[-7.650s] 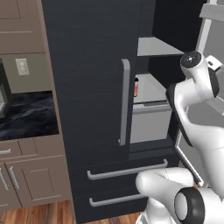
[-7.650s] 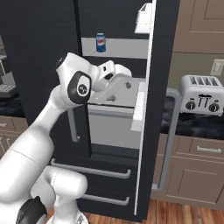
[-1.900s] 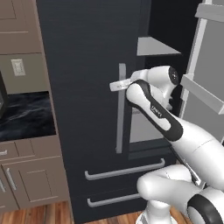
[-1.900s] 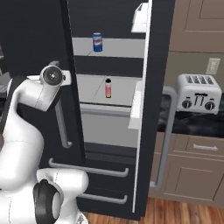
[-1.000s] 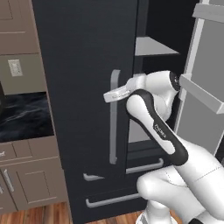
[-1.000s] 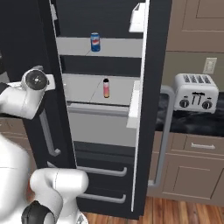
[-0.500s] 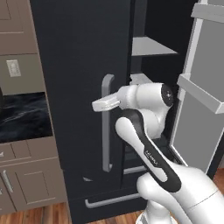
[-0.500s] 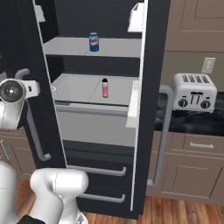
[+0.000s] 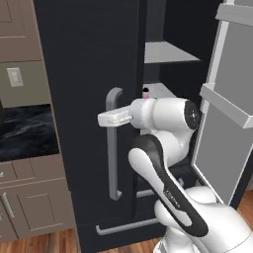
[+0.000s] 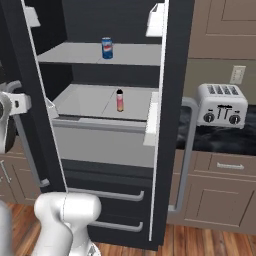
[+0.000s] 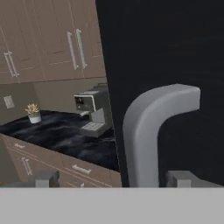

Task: Open the fridge, grab two sodas, and place both sodas inside the bowl with ice on the dining counter.

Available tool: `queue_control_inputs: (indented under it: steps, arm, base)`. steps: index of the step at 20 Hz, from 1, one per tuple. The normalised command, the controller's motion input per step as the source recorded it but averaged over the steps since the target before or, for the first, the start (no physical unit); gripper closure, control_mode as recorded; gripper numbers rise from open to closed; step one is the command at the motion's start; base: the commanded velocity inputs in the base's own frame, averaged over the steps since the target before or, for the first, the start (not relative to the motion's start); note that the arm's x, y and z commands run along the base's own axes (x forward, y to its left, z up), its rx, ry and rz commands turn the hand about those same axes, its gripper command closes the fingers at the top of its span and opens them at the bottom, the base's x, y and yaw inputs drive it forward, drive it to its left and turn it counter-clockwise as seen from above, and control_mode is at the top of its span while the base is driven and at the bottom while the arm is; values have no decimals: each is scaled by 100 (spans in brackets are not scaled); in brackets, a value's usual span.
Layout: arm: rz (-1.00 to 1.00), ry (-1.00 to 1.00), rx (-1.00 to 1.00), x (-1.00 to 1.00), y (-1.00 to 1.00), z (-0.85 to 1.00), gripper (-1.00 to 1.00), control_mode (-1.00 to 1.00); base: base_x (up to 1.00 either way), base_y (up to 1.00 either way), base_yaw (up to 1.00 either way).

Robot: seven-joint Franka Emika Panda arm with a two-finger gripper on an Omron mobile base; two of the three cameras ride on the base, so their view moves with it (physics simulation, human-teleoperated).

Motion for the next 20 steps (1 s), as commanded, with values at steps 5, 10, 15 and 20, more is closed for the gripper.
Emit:
queue_control_inputs:
  steps: [5,10,15,20]
  arm:
    - [-6,6,9,-70,-1,82,-100,-100]
    - [-12,9,12,-86,-28,68,-100,-100]
    - [-13,22,18,-52,-72,32,-100,-100]
    - [-12,26,18,-6,-86,1,-100,-100]
  base:
    - [0,0,0]
    - [0,0,0]
    - [0,0,0]
    - [0,0,0]
